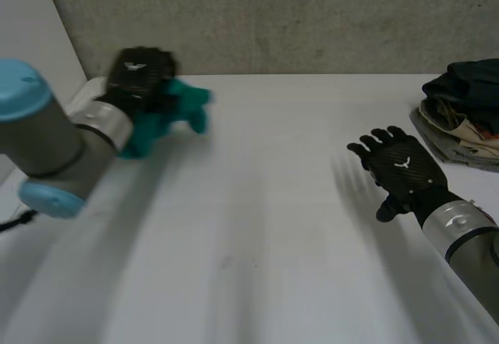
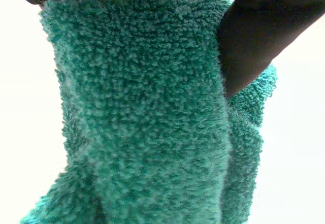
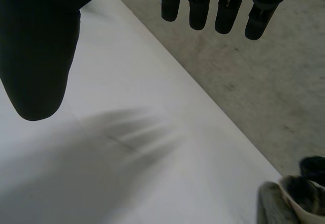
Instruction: Fold the laundry.
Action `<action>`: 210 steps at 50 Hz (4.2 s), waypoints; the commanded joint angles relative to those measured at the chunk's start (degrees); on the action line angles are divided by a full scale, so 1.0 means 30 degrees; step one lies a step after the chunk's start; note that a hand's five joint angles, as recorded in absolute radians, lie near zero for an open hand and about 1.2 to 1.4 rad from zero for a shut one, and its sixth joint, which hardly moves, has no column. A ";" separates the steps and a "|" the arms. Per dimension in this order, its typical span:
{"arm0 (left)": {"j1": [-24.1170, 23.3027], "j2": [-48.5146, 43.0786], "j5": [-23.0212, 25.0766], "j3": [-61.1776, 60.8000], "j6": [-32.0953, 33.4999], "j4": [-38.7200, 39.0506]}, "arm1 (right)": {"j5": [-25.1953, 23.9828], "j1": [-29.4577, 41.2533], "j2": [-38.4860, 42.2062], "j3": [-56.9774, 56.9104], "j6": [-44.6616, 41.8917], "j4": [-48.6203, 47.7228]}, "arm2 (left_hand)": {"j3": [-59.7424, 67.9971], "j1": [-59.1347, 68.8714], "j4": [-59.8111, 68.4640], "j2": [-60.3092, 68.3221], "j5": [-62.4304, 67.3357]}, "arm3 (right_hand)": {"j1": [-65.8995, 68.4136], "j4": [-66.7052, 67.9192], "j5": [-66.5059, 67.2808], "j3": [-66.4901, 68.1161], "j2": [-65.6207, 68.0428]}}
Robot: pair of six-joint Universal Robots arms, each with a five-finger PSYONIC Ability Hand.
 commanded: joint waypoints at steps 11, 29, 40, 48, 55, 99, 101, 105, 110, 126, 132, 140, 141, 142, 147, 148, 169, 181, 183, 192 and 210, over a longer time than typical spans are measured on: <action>-0.6547 -0.2252 -0.0152 0.0824 0.0857 -0.3138 | 0.1418 -0.0420 -0.0374 -0.0633 0.0100 0.0308 | -1.5821 -1.4212 -1.6117 -1.6043 -1.4277 | -0.1185 -0.0730 -0.0838 -0.0718 -0.0774; -0.4233 0.4053 -0.5047 -0.6703 0.1003 -0.3373 | 0.0042 0.0224 0.0999 -0.7136 -0.0075 0.9683 | -1.6046 -1.4438 -1.6342 -1.6269 -1.4503 | -0.1185 -0.0730 -0.0838 -0.0718 -0.0774; -0.4086 0.3235 -0.5136 -0.8377 0.0828 -0.2934 | -0.2946 0.2158 0.5246 -0.9949 -0.2767 0.9420 | -1.4981 -1.3372 -1.5277 -1.5204 -1.3437 | 0.0972 0.1427 0.1319 0.1439 0.1382; -0.4174 0.1301 -0.5106 -0.7498 0.0886 -0.1442 | -0.3270 0.2480 0.8612 -1.2406 -0.4791 0.9011 | -1.2687 -1.1079 -1.2983 -1.2910 -1.1143 | 0.2262 0.2717 0.2609 0.2729 0.2673; -0.4262 -0.0867 -0.5107 -0.6122 0.1092 -0.0795 | -0.3094 0.2481 1.0375 -1.3758 -0.4793 0.7752 | -0.7193 -0.5585 -0.7489 -0.7416 -0.5650 | 0.5286 0.5741 0.5633 0.5753 0.5696; -0.3998 0.7831 -0.5634 -0.1609 0.2527 -0.2200 | -0.1219 0.2014 0.0042 -1.4200 -0.2038 1.0990 | 0.4132 0.5740 0.3836 0.3909 0.5675 | 2.2148 2.2603 2.2496 2.2615 2.2559; -0.3940 0.7832 -0.5634 -0.1638 0.2556 -0.2552 | -0.1218 0.1837 -0.0257 -1.4082 -0.2038 1.2313 | 0.4132 0.5740 0.3836 0.3909 0.5675 | 2.2148 2.2603 2.2496 2.2615 2.2559; -0.3910 0.6811 -0.5575 -0.1609 0.2615 -0.3021 | -0.1277 0.1893 -0.0317 -1.3673 -0.2155 1.5595 | 0.4132 0.5740 0.3836 0.3909 0.5675 | 2.2148 2.2603 2.2496 2.2615 2.2559; -0.3910 0.3034 -0.5546 -0.0762 0.2732 -0.2934 | -0.1307 0.2362 0.1228 -1.2764 -0.1924 1.6628 | 0.4132 0.5740 0.3836 0.3909 0.5675 | 2.2148 2.2603 2.2496 2.2615 2.2559; -0.3617 -0.5704 -0.5575 0.5805 0.3845 -0.3227 | 0.2529 0.3888 0.5543 -1.2236 0.1945 1.0888 | -1.5031 -1.3422 -1.5327 -1.5253 -1.3487 | 2.2148 2.2603 2.2496 2.2615 2.2559; -0.3063 -0.1550 -0.5487 0.1388 0.3787 -0.3432 | 0.2678 0.3945 0.5367 -1.1943 0.2034 1.0415 | -1.6326 -1.4718 -1.6623 -1.6549 -1.4783 | 2.2148 2.2603 2.2496 2.2615 2.2559; -0.2153 0.5216 -0.5605 -0.6694 0.2007 -0.3637 | 0.2678 0.4734 0.3701 -1.1562 0.2646 1.0327 | -1.5822 -1.4214 -1.6118 -1.6045 -1.4278 | 2.2148 2.2603 2.2496 2.2615 2.2559; -0.2153 0.5630 -0.5604 -0.7344 0.1449 -0.3608 | 0.2678 0.4794 0.3581 -1.1562 0.2765 1.0328 | -1.5933 -1.4325 -1.6229 -1.6156 -1.4389 | 2.2148 2.2603 2.2496 2.2615 2.2559; -0.2182 0.5896 -0.5575 -0.7873 0.1008 -0.3608 | 0.2678 0.4853 0.3464 -1.1562 0.2882 1.0328 | -1.5989 -1.4381 -1.6286 -1.6212 -1.4446 | 2.2148 2.2603 2.2496 2.2615 2.2559; -0.2182 0.6221 -0.5458 -0.9839 -0.1923 -0.3549 | 0.2678 0.5234 0.2176 -1.1474 0.3410 1.0445 | -1.6046 -1.4438 -1.6342 -1.6269 -1.4503 | 2.2148 2.2603 2.2496 2.2615 2.2559; -0.2211 0.6105 -0.5458 -0.9957 -0.2216 -0.3520 | 0.2678 0.5408 0.1709 -1.1329 0.3469 1.0445 | -1.6046 -1.4438 -1.6342 -1.6269 -1.4503 | 2.2148 2.2603 2.2496 2.2615 2.2559; -0.2944 -0.2157 -0.1825 -0.3867 -0.5675 -0.5187 | 0.2619 0.6085 -0.0082 -0.9482 0.3499 1.0269 | -0.8043 -0.6435 -0.8339 -0.8266 -0.6500 | 2.2148 2.2603 2.2496 2.2615 2.2559; -0.2680 -0.1048 -0.3993 -0.3629 -0.5530 -0.5541 | 0.2384 0.5821 0.0064 -0.8983 -0.1125 1.6502 | 0.4132 0.5740 0.3836 0.3909 0.5675 | 1.0347 1.0801 1.0694 1.0814 1.0757; -0.2680 -0.0373 -0.3993 -0.4126 -0.5500 -0.5512 | 0.2384 0.5616 0.0064 -0.9042 -0.1860 1.7007 | 0.4132 0.5740 0.3836 0.3909 0.5675 | 0.7663 0.8118 0.8010 0.8130 0.8073; -0.2768 0.1970 -0.3993 -0.5182 -0.5354 -0.5453 | 0.2533 0.3542 0.0006 -0.8371 0.0003 1.5047 | 0.4132 0.5740 0.3836 0.3909 0.5675 | 0.3610 0.4064 0.3957 0.4076 0.4020; -0.3412 0.4433 -0.4052 -0.5622 -0.1809 -0.5395 | 0.0569 0.0693 -0.0961 -0.0988 0.5634 0.9219 | 0.4132 0.5740 0.3836 0.3909 0.5675 | 0.2430 0.2885 0.2778 0.2897 0.2841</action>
